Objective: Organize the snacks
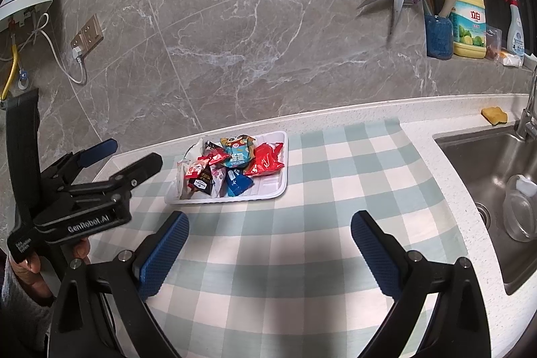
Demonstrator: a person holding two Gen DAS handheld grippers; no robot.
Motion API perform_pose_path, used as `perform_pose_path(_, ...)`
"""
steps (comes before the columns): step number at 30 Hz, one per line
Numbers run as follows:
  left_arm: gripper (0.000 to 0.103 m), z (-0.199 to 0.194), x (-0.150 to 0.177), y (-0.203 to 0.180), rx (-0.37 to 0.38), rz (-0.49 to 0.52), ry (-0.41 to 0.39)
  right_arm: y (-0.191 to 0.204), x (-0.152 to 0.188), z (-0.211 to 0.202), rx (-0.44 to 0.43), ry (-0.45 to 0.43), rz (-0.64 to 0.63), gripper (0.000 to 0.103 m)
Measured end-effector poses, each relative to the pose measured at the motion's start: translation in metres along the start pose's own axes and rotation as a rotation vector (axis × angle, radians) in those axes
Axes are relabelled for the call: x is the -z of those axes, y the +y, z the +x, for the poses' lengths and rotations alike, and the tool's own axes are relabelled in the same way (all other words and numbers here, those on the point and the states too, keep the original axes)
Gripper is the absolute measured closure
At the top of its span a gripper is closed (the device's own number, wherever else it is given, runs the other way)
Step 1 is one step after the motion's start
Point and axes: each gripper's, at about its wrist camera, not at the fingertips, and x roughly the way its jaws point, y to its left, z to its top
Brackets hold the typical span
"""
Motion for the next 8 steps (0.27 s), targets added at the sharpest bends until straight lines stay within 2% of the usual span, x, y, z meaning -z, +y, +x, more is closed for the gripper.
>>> perform_pose_path(3, 0.004, -0.0008, 0.0013, 0.0018, 0.017, -0.016, 0.019, -0.0014, -0.0012, -0.0008, 0.0, 0.001, 0.004, 0.004)
perform_pose_path(8, 0.004, 0.0005, 0.0012, 0.0009, -0.003, -0.007, 0.028, 0.001, 0.0018, -0.0002, 0.003, 0.003, 0.014, 0.004)
